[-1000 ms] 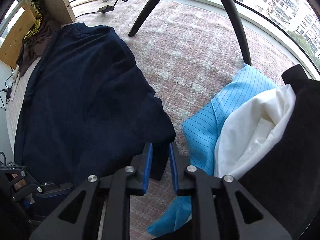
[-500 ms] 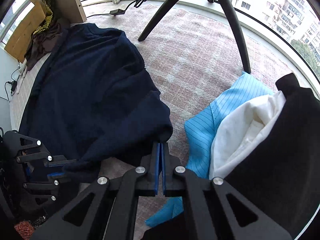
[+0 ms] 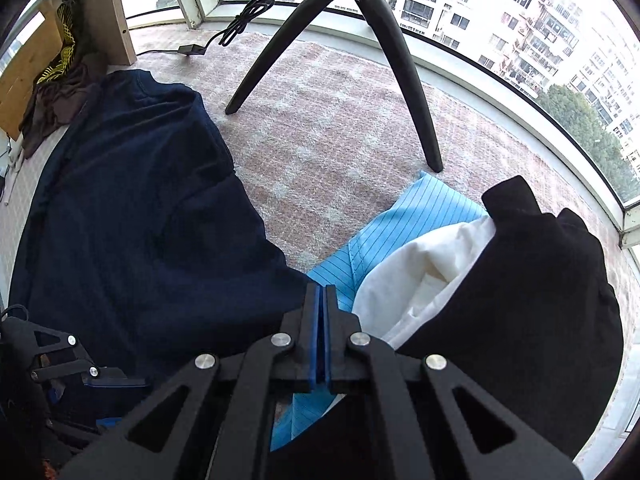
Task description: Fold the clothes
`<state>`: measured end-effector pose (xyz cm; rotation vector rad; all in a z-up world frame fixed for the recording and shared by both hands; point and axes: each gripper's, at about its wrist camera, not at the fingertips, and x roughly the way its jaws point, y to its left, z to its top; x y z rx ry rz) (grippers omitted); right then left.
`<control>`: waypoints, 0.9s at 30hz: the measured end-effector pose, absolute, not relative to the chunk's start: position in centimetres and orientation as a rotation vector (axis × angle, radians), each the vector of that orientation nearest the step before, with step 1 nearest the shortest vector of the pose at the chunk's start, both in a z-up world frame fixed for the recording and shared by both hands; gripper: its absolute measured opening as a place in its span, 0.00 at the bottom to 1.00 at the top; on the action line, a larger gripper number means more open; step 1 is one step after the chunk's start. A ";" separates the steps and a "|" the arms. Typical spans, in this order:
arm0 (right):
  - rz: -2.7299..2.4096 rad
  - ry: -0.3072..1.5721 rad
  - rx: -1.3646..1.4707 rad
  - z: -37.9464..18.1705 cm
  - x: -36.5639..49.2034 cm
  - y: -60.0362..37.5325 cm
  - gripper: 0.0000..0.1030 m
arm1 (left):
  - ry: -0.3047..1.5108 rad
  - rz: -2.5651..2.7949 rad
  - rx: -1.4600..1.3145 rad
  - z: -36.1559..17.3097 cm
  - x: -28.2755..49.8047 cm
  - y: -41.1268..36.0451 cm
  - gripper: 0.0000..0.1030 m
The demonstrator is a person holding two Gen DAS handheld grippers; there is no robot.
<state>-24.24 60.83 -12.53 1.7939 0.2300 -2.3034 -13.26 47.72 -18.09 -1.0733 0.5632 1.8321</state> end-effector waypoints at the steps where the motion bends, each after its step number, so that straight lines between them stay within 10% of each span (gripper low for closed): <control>1: -2.296 0.222 1.801 -12.6 -24.3 61.0 0.02 | 0.595 1.823 -1.054 -18.2 -12.8 48.4 0.32; 4: -2.280 0.177 1.813 -12.5 -24.2 61.5 0.02 | 0.734 1.787 -1.018 -19.5 -11.6 50.8 0.32; 6: -2.276 0.100 1.813 -12.3 -24.3 62.3 0.07 | 0.824 1.758 -1.005 -20.6 -10.9 52.2 0.09; 13: -2.226 0.137 1.843 -12.4 -23.1 62.3 0.30 | 0.414 1.867 -1.104 -17.0 -14.0 48.6 0.06; 16: -2.206 0.228 1.877 -13.3 -23.1 61.6 0.27 | 0.462 1.878 -1.122 -17.6 -13.7 49.1 0.06; 18: -2.198 0.259 1.875 -13.4 -23.1 61.2 0.03 | 0.459 1.870 -1.115 -17.6 -13.3 49.9 0.06; 27: -2.314 -0.123 1.648 -7.7 -22.0 64.1 0.02 | 0.198 1.910 -1.103 -16.5 -12.0 51.0 0.05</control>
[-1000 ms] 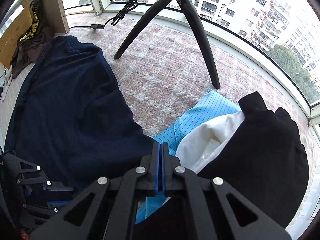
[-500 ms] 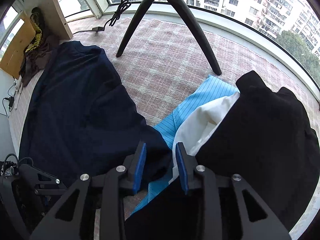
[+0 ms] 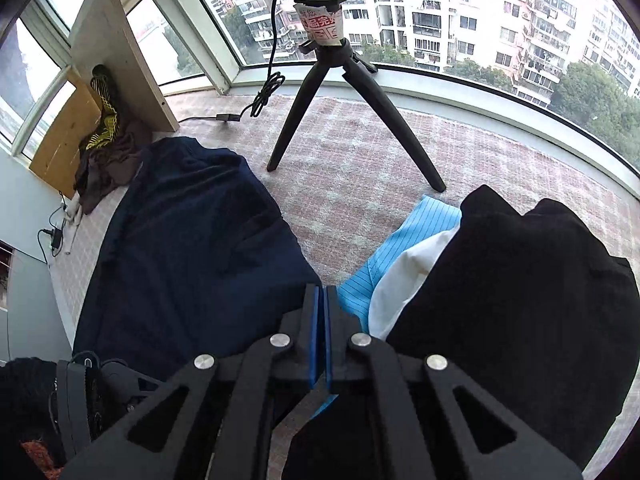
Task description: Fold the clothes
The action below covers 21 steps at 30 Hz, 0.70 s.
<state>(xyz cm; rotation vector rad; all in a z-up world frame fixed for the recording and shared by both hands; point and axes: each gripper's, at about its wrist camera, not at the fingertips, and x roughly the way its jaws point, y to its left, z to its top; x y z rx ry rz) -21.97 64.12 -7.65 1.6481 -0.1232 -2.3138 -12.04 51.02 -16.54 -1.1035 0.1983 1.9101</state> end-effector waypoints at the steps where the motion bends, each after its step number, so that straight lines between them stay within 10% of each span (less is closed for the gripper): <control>1: -2.306 -0.092 1.707 -8.5 -22.1 64.0 0.02 | 0.169 1.914 -1.124 -16.7 -12.1 50.9 0.05; 8: -2.239 -0.375 1.544 -5.4 -23.5 60.8 0.02 | -0.046 2.025 -1.169 -15.6 -13.1 45.6 0.04; 21: -2.184 -0.113 1.563 -6.0 -26.4 45.8 0.25 | -0.309 2.132 -1.459 -17.8 -12.3 28.6 0.20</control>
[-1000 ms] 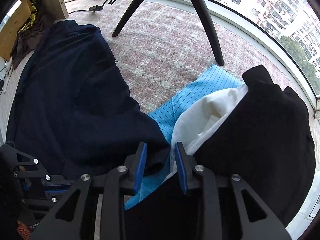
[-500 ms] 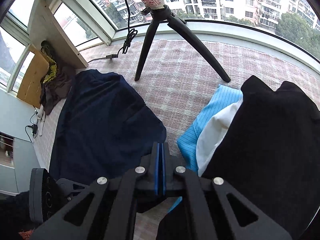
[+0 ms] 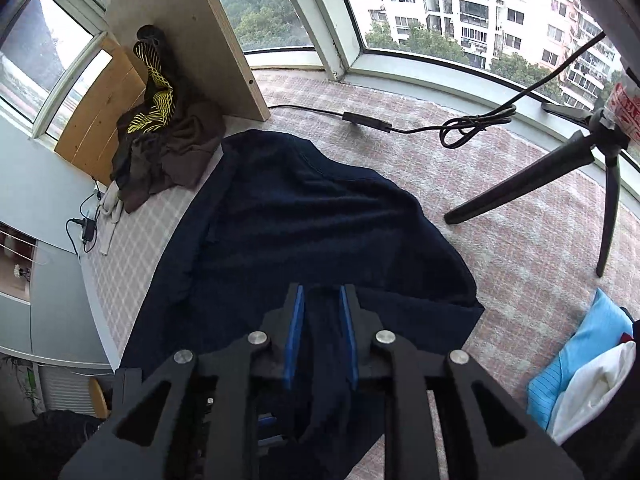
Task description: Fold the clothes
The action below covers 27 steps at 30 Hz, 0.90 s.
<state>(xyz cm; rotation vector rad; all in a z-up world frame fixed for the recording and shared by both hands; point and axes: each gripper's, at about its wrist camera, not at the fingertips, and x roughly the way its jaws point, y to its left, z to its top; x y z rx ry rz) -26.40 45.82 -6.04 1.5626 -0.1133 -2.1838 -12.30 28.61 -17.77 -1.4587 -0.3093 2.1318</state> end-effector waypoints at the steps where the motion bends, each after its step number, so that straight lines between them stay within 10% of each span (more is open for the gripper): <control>1: -2.208 -0.119 1.560 -6.0 -25.1 46.8 0.25 | -0.289 2.145 -1.444 -17.4 -12.3 27.9 0.22; 17: -2.275 -0.371 1.759 -17.0 -23.1 52.7 0.25 | -0.179 1.996 -1.459 -19.6 -16.6 32.2 0.31; 20: -2.293 -0.274 1.732 -16.8 -23.1 52.1 0.02 | -0.247 1.967 -1.533 -20.9 -16.9 31.9 0.02; 27: -2.344 -0.136 1.776 -15.8 -23.9 53.1 0.15 | -0.280 1.971 -1.556 -20.5 -15.8 30.0 0.03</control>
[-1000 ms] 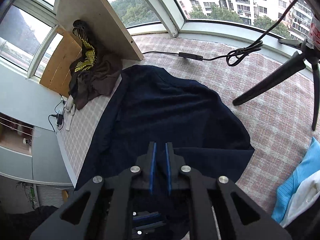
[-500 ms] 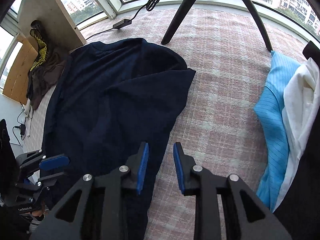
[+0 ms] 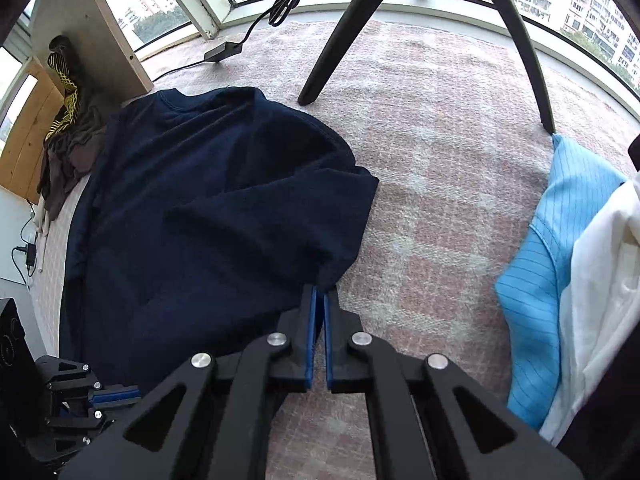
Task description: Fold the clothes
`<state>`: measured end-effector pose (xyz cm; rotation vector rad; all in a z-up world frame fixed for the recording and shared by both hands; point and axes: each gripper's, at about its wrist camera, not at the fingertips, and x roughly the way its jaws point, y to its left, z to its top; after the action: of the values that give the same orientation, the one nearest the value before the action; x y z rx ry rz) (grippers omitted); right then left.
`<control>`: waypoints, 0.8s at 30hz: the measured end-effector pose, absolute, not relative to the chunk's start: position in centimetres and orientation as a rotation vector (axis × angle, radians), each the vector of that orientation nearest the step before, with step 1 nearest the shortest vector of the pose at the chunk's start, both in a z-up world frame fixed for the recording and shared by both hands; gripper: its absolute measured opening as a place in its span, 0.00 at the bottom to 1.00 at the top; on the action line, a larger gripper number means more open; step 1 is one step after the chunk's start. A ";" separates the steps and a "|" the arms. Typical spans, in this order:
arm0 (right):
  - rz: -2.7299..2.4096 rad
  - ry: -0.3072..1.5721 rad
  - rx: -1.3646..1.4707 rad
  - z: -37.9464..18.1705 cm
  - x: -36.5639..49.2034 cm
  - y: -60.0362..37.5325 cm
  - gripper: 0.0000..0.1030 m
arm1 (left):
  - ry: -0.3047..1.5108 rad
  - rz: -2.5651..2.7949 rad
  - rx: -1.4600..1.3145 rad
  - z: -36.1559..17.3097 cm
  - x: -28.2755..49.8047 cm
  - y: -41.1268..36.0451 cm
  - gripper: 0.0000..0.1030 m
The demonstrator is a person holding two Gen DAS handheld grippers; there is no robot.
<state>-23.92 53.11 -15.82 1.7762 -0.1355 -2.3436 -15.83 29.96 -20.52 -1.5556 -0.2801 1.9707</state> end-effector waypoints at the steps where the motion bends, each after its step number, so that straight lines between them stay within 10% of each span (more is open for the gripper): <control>1: -2.371 -0.133 1.773 -15.3 -24.0 53.2 0.25 | -0.266 1.967 -1.573 -20.7 -15.8 29.9 0.04; 8: -2.348 -0.128 1.545 -13.0 -26.5 50.4 0.28 | -0.240 2.035 -1.466 -18.7 -16.2 29.9 0.18; 21: -2.057 0.564 1.445 -16.9 -26.6 39.2 0.45 | 0.023 2.066 -1.543 -21.2 -15.5 31.5 0.15; 24: -2.002 0.535 1.455 -17.0 -26.9 39.2 0.02 | 0.109 2.089 -1.531 -21.1 -15.2 32.1 0.15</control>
<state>-26.89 39.16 -16.97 1.4546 0.5348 -2.0023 -15.23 32.11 -21.07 -1.5306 0.1092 2.0894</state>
